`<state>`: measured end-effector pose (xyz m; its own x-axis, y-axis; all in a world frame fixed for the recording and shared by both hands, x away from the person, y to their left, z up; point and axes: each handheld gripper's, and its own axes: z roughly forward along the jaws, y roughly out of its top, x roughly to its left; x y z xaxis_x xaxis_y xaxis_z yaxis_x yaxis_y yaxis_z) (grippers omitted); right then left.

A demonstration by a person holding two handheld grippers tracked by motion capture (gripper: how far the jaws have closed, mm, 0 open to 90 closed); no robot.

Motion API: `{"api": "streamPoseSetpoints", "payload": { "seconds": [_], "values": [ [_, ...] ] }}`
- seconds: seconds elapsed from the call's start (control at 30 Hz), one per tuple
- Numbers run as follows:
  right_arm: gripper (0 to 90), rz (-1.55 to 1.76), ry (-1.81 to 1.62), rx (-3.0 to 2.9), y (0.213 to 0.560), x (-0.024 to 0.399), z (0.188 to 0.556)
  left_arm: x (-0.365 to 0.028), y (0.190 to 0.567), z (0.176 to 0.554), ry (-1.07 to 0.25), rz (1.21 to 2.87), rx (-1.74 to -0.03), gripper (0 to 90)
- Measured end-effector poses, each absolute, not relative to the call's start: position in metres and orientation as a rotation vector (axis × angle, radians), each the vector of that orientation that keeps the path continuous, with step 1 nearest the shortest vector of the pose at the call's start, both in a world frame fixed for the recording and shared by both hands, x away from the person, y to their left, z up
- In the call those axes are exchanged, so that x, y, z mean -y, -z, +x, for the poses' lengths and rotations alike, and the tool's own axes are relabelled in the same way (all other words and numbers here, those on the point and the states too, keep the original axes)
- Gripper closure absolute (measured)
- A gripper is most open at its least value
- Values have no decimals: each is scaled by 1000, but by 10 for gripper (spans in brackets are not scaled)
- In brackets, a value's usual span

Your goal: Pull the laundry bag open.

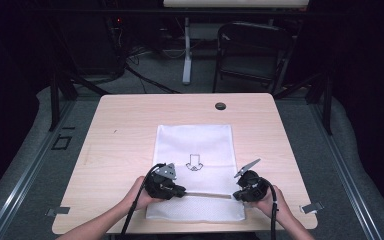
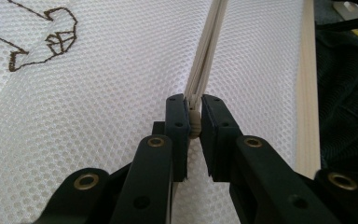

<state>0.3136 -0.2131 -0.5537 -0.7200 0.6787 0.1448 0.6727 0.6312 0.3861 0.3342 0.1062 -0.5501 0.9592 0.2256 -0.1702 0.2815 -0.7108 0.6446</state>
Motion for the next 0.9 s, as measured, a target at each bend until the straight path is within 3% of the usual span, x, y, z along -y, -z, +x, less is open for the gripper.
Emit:
{"api": "streamPoseSetpoints", "payload": {
  "seconds": [0.9],
  "values": [
    [900,1179,-668,-2824,554,213,314,-137,550,331,87,2377,-405,818]
  ]
}}
